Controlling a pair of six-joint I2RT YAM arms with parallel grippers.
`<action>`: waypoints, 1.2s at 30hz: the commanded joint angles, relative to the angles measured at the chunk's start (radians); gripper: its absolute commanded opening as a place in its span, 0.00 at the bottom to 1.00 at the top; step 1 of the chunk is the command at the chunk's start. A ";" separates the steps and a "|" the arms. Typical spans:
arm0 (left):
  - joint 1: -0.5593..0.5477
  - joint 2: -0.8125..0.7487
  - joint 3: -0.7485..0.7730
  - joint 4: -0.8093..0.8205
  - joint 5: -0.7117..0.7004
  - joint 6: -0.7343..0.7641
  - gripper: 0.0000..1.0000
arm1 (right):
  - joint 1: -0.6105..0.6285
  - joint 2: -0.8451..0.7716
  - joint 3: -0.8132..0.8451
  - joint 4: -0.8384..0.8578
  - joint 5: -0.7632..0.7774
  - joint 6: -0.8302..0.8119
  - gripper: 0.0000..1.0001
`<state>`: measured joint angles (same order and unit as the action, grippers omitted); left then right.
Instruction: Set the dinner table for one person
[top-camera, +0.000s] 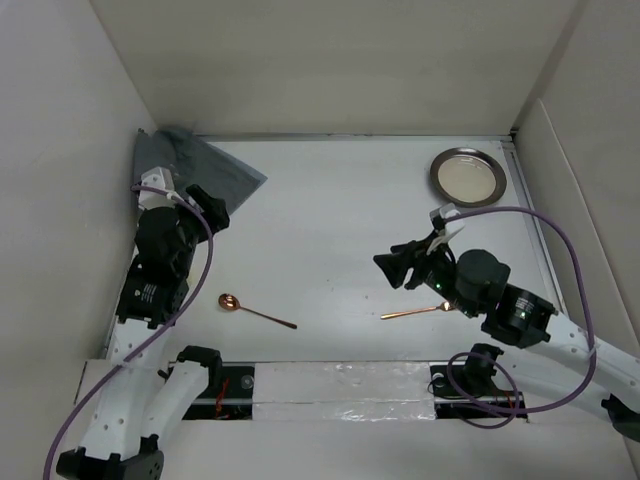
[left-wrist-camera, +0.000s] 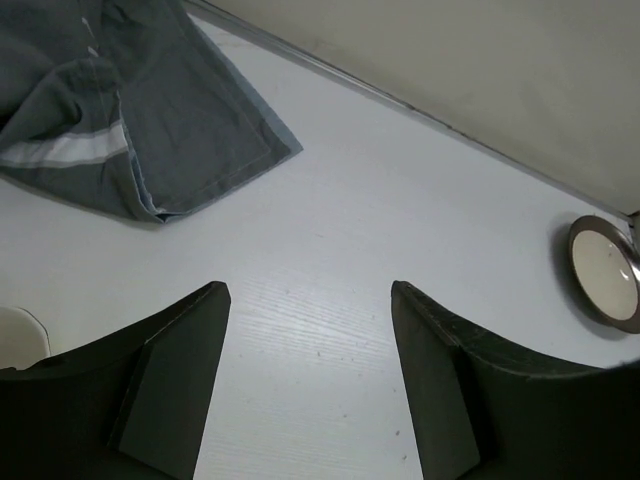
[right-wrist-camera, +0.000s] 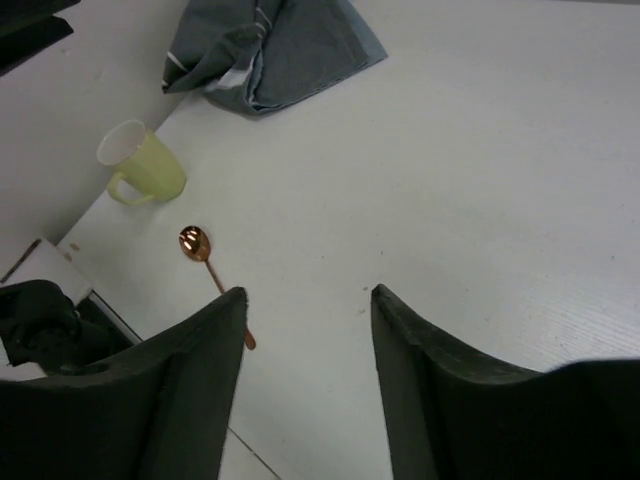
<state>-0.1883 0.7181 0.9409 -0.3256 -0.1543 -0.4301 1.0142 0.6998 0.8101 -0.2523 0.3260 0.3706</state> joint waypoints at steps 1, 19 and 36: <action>0.000 0.058 0.036 0.037 -0.013 -0.009 0.63 | 0.001 -0.002 -0.020 0.036 0.008 0.008 0.53; 0.226 0.804 0.456 0.051 -0.153 -0.011 0.57 | -0.008 -0.002 -0.121 0.100 -0.087 0.039 0.00; 0.296 1.310 0.878 -0.047 -0.382 0.072 0.64 | -0.008 0.049 -0.186 0.154 -0.203 -0.012 0.33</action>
<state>0.1230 2.0052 1.7340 -0.3733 -0.4725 -0.4019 1.0100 0.7364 0.6373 -0.1635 0.1673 0.3862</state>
